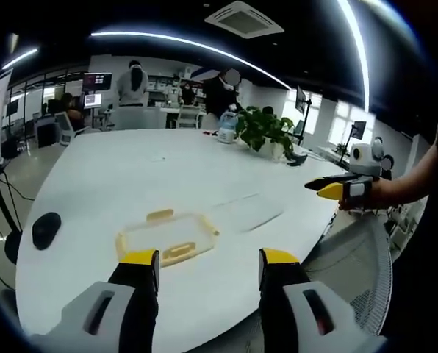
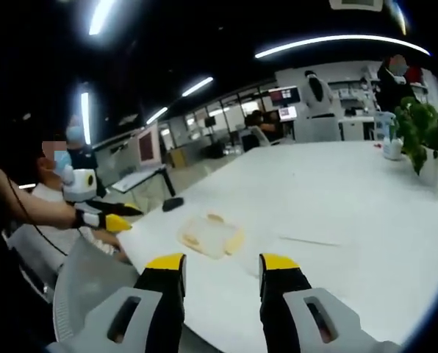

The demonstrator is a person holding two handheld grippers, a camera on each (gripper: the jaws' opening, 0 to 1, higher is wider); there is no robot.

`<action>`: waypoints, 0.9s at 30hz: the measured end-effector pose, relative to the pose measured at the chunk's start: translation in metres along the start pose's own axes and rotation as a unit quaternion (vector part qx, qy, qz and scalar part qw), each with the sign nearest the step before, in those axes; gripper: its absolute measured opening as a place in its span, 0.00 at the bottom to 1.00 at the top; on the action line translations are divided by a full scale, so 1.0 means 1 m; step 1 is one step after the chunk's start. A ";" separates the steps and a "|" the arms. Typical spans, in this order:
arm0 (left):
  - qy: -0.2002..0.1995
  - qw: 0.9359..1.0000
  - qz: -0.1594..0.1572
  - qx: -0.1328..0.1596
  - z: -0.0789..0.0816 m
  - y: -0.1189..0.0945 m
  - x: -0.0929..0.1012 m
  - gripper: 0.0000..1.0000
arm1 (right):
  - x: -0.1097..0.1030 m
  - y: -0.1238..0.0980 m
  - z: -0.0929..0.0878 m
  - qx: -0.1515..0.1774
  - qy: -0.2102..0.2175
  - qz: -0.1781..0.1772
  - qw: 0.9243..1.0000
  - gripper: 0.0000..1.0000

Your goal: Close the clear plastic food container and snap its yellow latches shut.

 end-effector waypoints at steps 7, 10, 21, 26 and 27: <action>0.059 0.998 -0.024 -0.017 0.003 0.016 -0.011 0.55 | -0.003 0.026 0.013 -0.010 -0.024 0.016 1.000 0.39; 0.068 0.997 -0.031 -0.022 0.004 0.022 -0.019 0.55 | -0.002 0.037 0.015 -0.024 -0.040 0.022 0.999 0.40; 0.112 0.991 -0.054 -0.045 -0.004 0.040 -0.036 0.55 | 0.005 0.066 0.018 -0.054 -0.068 0.029 0.996 0.40; 0.126 0.988 -0.065 -0.054 -0.007 0.046 -0.041 0.55 | 0.005 0.076 0.012 -0.076 -0.082 0.035 0.993 0.40; 0.130 0.988 -0.067 -0.055 -0.008 0.047 -0.042 0.55 | 0.005 0.077 0.011 -0.079 -0.085 0.037 0.993 0.40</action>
Point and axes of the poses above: the point that each gripper's makers call its tool centre point, and the gripper's own axes: y roughly forward along the fingers, x roughly to its right, z roughly out of its top, the point moved 1 cm from there along -y, roughly backward along the fingers, and after that the axes turned 15 degrees about z, right-handed, at the moved point
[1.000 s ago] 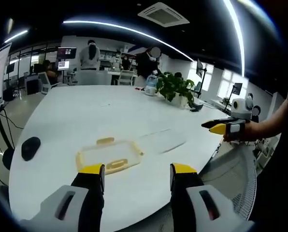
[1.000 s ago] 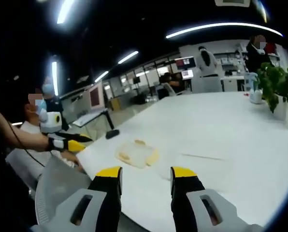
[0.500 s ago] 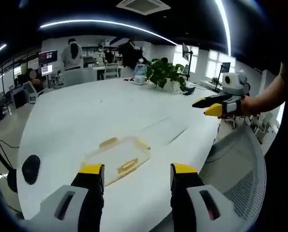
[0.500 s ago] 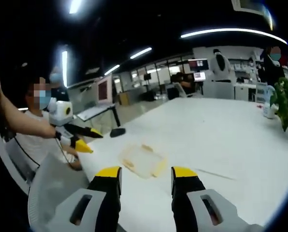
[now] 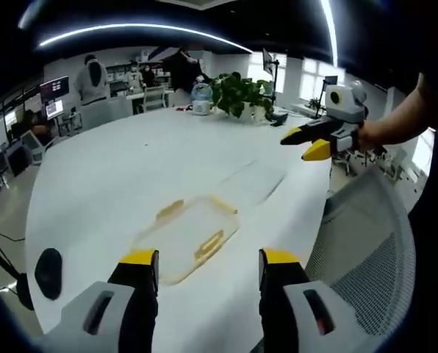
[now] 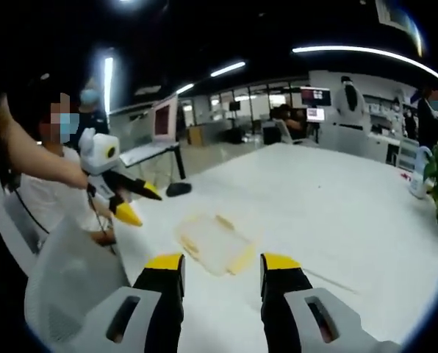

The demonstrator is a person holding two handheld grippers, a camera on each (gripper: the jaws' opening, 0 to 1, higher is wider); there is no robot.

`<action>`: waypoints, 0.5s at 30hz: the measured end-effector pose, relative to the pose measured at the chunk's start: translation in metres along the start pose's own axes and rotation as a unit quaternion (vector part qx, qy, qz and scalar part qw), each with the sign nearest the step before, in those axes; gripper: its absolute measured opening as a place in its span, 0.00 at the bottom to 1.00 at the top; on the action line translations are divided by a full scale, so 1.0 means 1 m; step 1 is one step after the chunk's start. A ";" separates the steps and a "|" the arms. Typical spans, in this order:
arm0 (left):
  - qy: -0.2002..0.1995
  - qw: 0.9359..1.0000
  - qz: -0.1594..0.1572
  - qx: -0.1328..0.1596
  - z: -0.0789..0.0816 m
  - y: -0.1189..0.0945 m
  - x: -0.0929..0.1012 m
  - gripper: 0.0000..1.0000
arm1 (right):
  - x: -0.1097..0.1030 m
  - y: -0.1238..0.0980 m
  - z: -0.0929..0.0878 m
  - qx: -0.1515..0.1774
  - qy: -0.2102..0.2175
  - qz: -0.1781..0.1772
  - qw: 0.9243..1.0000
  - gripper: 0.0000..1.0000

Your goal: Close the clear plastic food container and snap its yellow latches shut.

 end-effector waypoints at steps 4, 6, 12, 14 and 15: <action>0.013 1.000 -0.008 -0.008 -0.003 0.005 -0.003 0.55 | 0.001 0.008 -0.004 -0.014 -0.007 0.005 1.000 0.40; 0.019 1.000 -0.011 -0.008 -0.002 0.006 -0.005 0.55 | 0.002 0.010 -0.004 -0.017 -0.009 0.006 1.000 0.40; 0.033 0.999 -0.016 -0.015 -0.006 0.012 -0.013 0.55 | 0.009 0.018 -0.005 -0.028 -0.012 0.006 1.000 0.40; 0.039 0.999 -0.018 -0.019 -0.008 0.015 -0.017 0.55 | 0.011 0.021 -0.005 -0.032 -0.014 0.007 0.999 0.41; 0.041 0.999 -0.020 -0.020 -0.008 0.016 -0.018 0.55 | 0.012 0.022 -0.005 -0.034 -0.016 0.009 0.999 0.41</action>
Point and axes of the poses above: the point that each gripper's makers call its tool centre point, and the gripper's own axes: y roughly forward along the fingers, x roughly to its right, z roughly out of its top, the point moved 1 cm from there along -y, roughly backward along the fingers, and after that the axes turned 15 degrees about z, right-handed, at the moved point
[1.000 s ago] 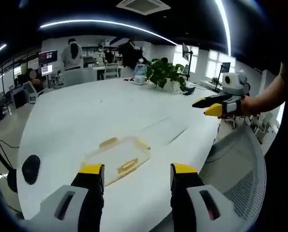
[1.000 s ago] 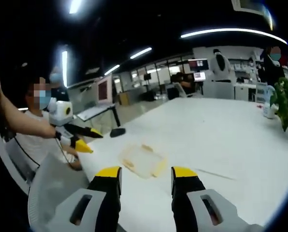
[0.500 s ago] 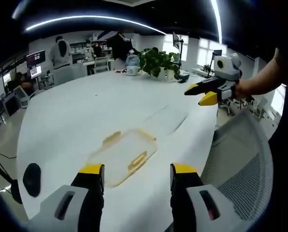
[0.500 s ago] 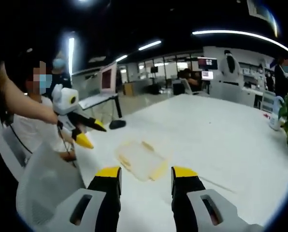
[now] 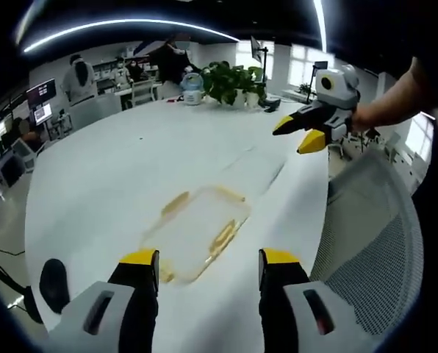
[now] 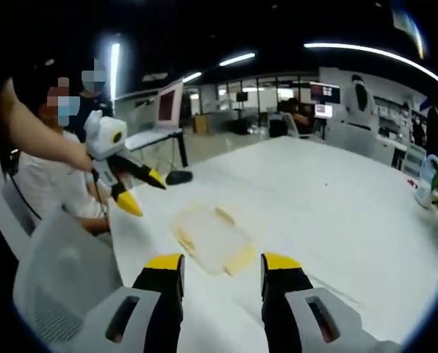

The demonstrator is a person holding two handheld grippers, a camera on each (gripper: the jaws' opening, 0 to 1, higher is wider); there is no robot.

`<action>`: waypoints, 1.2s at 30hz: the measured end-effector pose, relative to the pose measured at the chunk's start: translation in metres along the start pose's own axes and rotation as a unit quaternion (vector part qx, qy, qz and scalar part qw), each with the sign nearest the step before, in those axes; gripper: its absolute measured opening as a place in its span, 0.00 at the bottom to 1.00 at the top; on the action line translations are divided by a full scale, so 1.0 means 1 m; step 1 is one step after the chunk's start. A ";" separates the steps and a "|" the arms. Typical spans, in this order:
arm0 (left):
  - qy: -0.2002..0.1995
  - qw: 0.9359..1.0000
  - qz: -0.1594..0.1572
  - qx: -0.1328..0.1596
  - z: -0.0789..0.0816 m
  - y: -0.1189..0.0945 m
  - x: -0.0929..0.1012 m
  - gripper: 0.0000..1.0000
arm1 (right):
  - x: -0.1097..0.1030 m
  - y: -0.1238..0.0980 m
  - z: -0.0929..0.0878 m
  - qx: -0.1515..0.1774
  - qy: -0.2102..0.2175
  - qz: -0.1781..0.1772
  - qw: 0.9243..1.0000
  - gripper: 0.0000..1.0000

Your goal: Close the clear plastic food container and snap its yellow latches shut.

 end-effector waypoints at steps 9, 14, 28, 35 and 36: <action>0.033 0.999 -0.017 -0.016 -0.006 0.013 -0.010 0.55 | 0.005 0.017 -0.011 -0.031 -0.011 0.012 0.999 0.42; 0.045 0.998 -0.026 -0.025 -0.012 0.022 -0.015 0.55 | 0.010 0.025 -0.013 -0.038 -0.012 0.014 0.999 0.42; 0.090 0.994 -0.051 -0.043 -0.021 0.045 -0.026 0.54 | 0.016 0.047 -0.021 -0.075 -0.033 0.032 0.996 0.44; 0.111 0.991 -0.061 -0.052 -0.025 0.053 -0.034 0.54 | 0.020 0.059 -0.027 -0.095 -0.040 0.042 0.994 0.45; 0.115 0.990 -0.063 -0.054 -0.027 0.054 -0.035 0.54 | 0.020 0.060 -0.028 -0.097 -0.040 0.043 0.994 0.45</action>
Point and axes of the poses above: the point that each gripper's makers call its tool centre point, and the gripper's own axes: y roughly forward along the fingers, x roughly to its right, z roughly out of its top, the point moved 1 cm from there along -y, roughly backward along the fingers, and after that the axes turned 15 degrees about z, right-handed, at the moved point
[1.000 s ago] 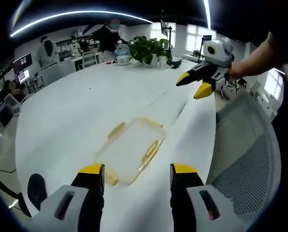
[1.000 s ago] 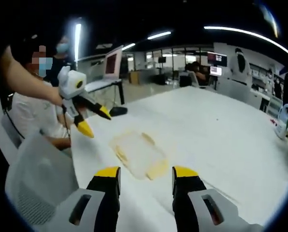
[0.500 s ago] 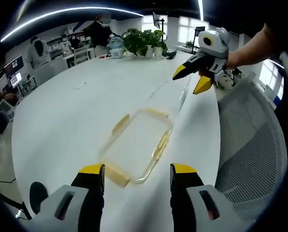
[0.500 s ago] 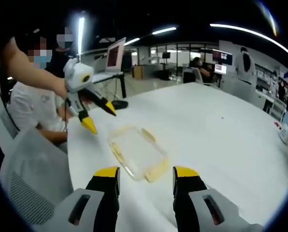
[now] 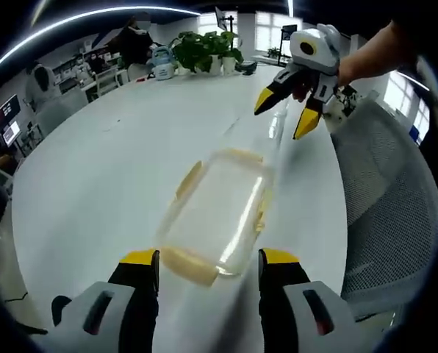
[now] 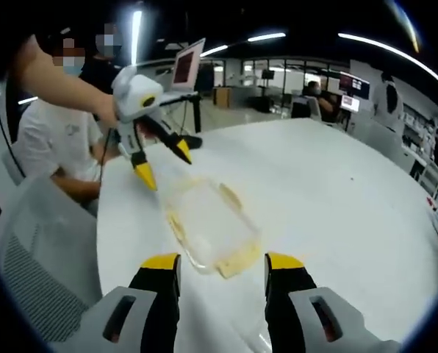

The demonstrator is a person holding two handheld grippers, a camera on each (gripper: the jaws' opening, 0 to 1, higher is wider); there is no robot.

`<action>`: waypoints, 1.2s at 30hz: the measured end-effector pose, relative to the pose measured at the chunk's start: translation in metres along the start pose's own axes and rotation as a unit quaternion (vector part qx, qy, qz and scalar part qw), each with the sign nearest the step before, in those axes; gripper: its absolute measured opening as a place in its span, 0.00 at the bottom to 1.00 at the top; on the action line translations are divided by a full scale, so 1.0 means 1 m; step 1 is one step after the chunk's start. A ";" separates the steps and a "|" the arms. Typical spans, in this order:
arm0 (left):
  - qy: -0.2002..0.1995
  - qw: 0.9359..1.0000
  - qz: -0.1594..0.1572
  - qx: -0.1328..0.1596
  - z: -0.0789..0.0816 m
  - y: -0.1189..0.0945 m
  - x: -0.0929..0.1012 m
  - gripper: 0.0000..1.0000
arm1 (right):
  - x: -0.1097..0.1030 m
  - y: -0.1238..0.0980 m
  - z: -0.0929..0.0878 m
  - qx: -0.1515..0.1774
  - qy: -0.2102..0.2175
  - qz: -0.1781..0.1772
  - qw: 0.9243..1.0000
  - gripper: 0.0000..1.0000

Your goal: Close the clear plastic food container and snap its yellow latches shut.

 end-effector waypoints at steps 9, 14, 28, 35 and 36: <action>0.025 1.000 -0.016 -0.010 -0.006 0.004 -0.003 0.54 | 0.007 0.003 -0.002 -0.010 -0.002 0.001 1.000 0.46; 0.056 0.998 -0.026 -0.018 -0.009 0.007 -0.002 0.53 | 0.006 0.008 -0.004 -0.028 -0.015 0.015 0.999 0.48; 0.117 0.991 -0.054 -0.041 -0.011 0.026 -0.008 0.54 | 0.019 0.024 -0.017 -0.102 -0.061 0.051 0.992 0.49; 0.139 0.985 -0.080 -0.056 -0.014 0.024 -0.007 0.52 | 0.023 0.029 -0.022 -0.123 -0.073 0.066 0.988 0.49; 0.146 0.984 -0.084 -0.062 -0.017 0.024 -0.007 0.52 | 0.024 0.030 -0.023 -0.127 -0.074 0.067 0.987 0.49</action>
Point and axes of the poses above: the point that each gripper's makers call its tool centre point, and the gripper's own axes: y roughly forward along the fingers, x roughly to its right, z roughly out of its top, the point moved 1 cm from there along -y, roughly backward along the fingers, and after that the axes turned 15 degrees about z, right-handed, at the moved point
